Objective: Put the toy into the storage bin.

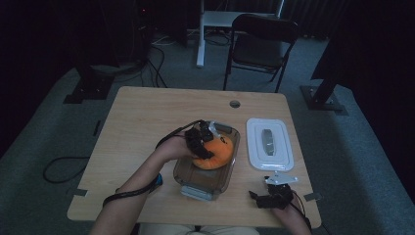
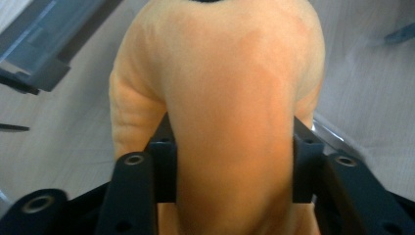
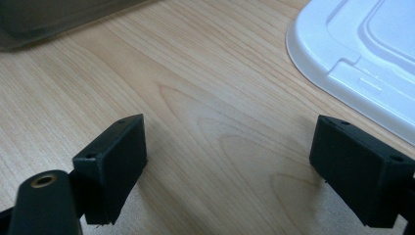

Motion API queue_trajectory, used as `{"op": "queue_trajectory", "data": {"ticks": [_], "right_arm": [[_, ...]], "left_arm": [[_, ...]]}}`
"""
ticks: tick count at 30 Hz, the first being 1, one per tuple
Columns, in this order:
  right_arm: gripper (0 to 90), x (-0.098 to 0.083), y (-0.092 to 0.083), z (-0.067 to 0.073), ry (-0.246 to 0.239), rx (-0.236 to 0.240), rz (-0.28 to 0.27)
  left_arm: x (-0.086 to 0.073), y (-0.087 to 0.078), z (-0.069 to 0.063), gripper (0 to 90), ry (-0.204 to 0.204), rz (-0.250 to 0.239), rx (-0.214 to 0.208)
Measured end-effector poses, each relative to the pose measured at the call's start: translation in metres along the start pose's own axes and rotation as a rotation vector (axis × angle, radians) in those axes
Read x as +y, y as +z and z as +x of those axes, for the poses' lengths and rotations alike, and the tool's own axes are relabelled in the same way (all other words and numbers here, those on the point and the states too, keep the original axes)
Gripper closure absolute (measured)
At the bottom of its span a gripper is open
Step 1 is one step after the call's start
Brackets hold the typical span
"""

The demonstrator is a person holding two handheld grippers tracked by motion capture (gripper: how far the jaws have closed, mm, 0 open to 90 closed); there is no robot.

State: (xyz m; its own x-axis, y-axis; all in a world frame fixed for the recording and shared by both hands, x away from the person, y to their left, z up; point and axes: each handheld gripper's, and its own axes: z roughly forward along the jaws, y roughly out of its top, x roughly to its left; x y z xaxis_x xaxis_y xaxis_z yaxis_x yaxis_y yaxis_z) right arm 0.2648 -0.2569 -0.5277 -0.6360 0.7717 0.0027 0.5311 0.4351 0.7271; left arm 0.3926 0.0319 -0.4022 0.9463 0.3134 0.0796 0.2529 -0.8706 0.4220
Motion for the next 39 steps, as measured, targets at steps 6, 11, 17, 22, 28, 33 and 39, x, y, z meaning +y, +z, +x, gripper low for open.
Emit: {"op": "queue_trajectory", "data": {"ticks": [6,11,17,22,28,33,39], "right_arm": [[13.4,0.000,0.000,0.000,0.001,0.000,-0.001],[13.4,0.000,0.000,0.000,0.000,0.000,0.000],[13.4,0.000,0.000,0.000,0.000,0.000,0.000],[13.4,0.000,0.000,0.000,0.000,0.000,0.000],[13.4,0.000,0.000,0.000,0.000,0.000,0.000],[13.4,0.000,0.000,0.000,0.000,0.000,0.000],[13.3,0.000,0.000,0.000,0.001,0.000,0.000]], "left_arm": [[0.002,0.002,-0.001,43.2,0.015,0.020,-0.014],[0.002,0.005,-0.005,32.3,0.053,0.043,-0.005],[0.004,0.008,-0.010,26.1,0.057,0.070,0.011],[0.005,0.008,-0.009,13.8,0.038,0.054,-0.031],[0.006,0.008,-0.010,0.9,0.024,0.055,-0.052],[0.005,0.002,-0.009,0.9,0.005,0.026,-0.037],[-0.001,-0.013,-0.008,5.6,-0.065,-0.061,0.023]]}}
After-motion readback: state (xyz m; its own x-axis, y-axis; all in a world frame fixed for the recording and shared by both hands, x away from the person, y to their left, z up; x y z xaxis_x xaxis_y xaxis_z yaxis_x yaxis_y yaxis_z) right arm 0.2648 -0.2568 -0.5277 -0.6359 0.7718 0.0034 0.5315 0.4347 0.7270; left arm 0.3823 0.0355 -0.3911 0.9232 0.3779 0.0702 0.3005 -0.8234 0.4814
